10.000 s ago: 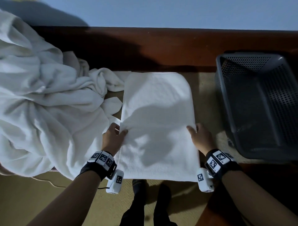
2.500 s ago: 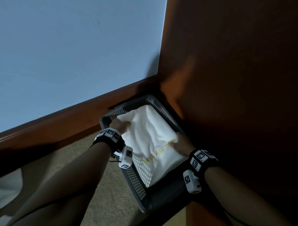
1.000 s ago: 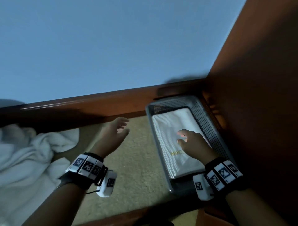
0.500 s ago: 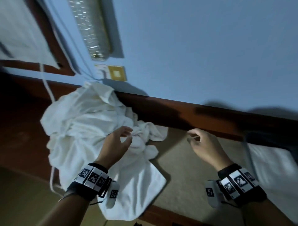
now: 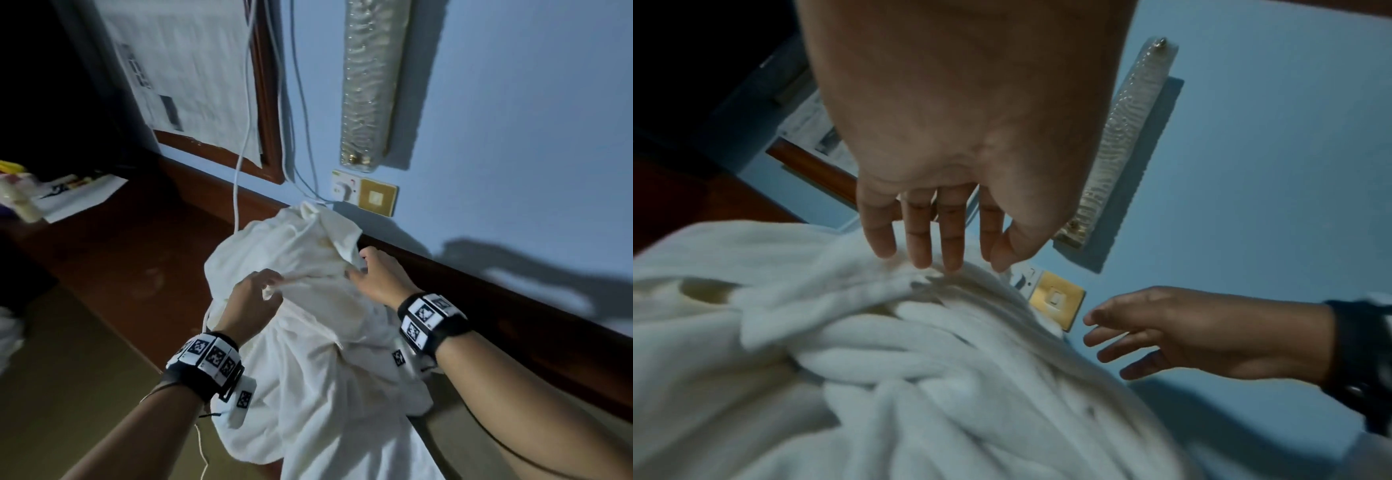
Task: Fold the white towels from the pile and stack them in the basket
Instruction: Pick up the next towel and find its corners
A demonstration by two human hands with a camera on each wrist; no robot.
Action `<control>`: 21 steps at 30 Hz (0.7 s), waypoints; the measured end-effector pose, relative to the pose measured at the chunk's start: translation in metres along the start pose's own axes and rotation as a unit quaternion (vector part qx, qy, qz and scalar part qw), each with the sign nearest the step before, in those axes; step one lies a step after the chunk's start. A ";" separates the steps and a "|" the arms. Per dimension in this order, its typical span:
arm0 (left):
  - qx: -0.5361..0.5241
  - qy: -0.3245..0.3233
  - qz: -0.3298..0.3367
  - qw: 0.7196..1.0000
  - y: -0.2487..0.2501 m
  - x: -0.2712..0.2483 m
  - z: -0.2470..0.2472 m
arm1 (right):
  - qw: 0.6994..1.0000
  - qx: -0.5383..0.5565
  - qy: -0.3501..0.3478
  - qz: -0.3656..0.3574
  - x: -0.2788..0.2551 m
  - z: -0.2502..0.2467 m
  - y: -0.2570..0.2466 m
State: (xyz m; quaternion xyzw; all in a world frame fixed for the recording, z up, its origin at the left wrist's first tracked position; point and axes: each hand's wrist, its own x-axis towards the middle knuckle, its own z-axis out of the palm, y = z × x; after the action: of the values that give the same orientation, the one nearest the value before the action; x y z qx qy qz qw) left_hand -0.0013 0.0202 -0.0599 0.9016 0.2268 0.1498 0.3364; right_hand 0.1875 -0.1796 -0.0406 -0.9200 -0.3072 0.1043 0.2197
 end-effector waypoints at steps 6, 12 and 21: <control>0.028 0.005 0.016 0.999 -0.016 0.027 -0.020 | 0.984 0.122 -0.003 0.133 0.077 0.035 -0.008; 0.060 0.018 0.033 0.997 -0.007 0.054 -0.033 | 0.952 0.266 0.138 0.063 0.055 -0.028 -0.028; 0.121 -0.080 0.111 0.983 0.082 0.092 0.018 | 0.907 0.132 0.372 -0.145 -0.122 -0.231 -0.021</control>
State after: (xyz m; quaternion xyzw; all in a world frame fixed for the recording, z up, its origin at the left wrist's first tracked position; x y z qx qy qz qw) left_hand 0.1098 0.0023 -0.0064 0.9643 0.1141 0.0848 0.2234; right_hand 0.1557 -0.3174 0.1801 -0.7998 -0.3164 -0.2391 0.4505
